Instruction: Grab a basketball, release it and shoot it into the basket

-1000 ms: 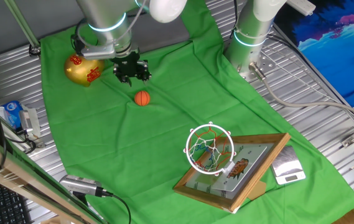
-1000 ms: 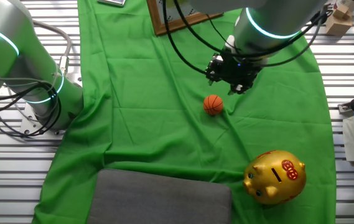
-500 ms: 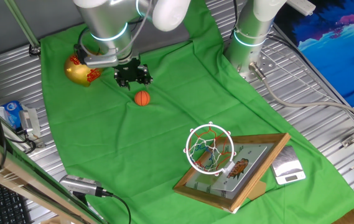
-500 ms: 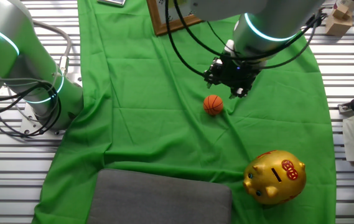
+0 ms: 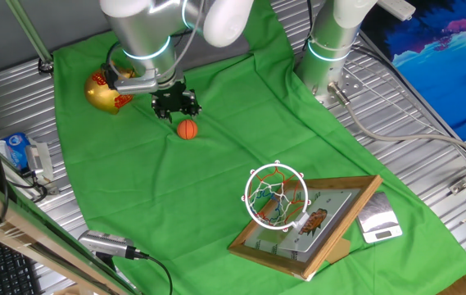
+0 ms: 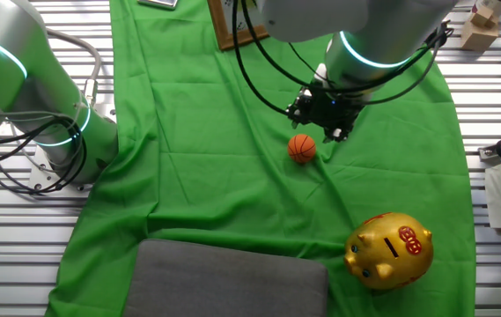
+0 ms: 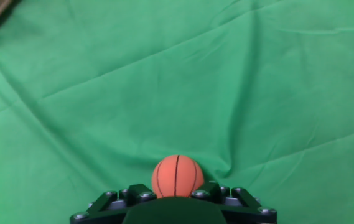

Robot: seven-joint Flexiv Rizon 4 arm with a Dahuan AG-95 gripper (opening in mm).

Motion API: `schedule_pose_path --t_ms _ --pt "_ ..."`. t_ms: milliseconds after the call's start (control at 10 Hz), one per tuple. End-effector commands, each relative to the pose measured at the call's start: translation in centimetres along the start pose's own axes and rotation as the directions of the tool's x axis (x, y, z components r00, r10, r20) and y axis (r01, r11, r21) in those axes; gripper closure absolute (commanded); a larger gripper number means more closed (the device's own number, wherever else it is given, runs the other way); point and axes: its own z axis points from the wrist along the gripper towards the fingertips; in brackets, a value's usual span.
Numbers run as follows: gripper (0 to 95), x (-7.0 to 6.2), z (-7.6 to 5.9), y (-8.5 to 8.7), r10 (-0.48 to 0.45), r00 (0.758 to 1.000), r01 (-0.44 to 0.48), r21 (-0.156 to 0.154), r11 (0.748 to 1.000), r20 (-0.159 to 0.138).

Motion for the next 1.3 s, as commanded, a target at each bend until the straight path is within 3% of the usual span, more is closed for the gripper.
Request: schedule_pose_path --t_ms 100,300,400,900,1300 --pt "19.0 -0.1 0.0 -0.4 -0.017 1.0 0.017 -0.001 1.0 0.003" --pt "19.0 -0.3 0.4 -0.9 -0.022 1.0 0.022 -0.002 1.0 0.023" --pt "0.0 -0.4 0.5 -1.1 -0.021 0.999 0.021 -0.003 1.0 0.028" --pt "0.0 -1.1 1.1 -2.4 -0.027 0.999 0.027 -0.002 1.0 0.03" --pt "0.0 -1.3 1.2 -2.5 -0.029 0.999 0.029 0.0 1.0 0.025"
